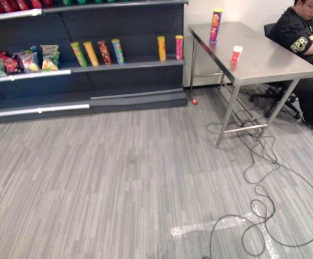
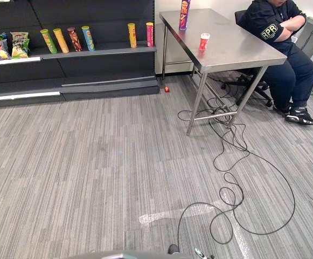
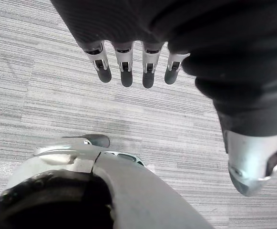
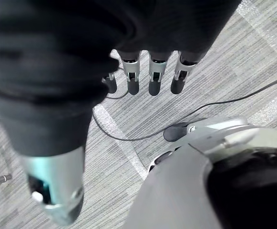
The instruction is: Put the gum and the chips on the shelf.
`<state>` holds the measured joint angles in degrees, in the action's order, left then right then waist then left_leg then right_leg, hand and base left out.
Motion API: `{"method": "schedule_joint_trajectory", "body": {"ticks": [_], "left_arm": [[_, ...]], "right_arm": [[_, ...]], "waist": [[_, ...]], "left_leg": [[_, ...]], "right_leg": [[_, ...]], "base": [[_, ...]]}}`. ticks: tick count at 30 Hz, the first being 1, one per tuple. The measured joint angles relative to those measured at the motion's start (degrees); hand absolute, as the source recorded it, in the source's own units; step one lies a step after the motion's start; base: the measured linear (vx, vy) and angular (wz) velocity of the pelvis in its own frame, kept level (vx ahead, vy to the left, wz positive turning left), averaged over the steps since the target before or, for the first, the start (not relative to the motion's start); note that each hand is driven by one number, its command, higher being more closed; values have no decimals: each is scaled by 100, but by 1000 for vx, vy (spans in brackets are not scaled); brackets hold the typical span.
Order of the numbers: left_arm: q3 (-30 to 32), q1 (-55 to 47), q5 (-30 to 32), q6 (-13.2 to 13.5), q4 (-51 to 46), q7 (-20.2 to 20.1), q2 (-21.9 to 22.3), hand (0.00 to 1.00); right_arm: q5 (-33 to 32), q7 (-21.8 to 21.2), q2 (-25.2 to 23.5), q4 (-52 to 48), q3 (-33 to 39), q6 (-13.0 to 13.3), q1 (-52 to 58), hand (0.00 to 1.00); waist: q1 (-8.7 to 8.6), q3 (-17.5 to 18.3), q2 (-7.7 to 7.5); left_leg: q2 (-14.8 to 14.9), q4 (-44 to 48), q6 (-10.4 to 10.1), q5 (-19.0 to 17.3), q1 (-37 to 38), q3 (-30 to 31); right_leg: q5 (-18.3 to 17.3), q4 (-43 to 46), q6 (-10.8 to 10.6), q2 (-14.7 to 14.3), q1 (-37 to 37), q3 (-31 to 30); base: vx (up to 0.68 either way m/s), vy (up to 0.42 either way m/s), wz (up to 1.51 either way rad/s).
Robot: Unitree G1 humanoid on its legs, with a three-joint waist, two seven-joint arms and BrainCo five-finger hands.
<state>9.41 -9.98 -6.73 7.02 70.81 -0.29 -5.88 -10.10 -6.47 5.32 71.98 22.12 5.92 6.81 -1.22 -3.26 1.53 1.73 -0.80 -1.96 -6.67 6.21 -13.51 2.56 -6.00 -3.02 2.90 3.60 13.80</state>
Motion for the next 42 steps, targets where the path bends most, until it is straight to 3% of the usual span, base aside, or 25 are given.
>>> {"method": "schedule_joint_trajectory", "body": {"ticks": [13,42], "left_arm": [[-38,96,-200,8,88,-11,-8,0],[-359,144,-193,129,96,5,-122,0]], "right_arm": [[4,1,-9,-3,9,37,-73,0],[11,63,33,-28,-296,225,-49,0]], "waist": [[5,-155,-19],[15,-189,-123]], "left_leg": [[40,-24,-20,-2,99,-22],[121,-113,-90,-20,161,-124]], "right_leg": [[-63,-4,-109,-17,75,79],[-42,-31,-75,-114,52,88]], "base": [[-55,-20,0],[-6,-11,-2]]}}
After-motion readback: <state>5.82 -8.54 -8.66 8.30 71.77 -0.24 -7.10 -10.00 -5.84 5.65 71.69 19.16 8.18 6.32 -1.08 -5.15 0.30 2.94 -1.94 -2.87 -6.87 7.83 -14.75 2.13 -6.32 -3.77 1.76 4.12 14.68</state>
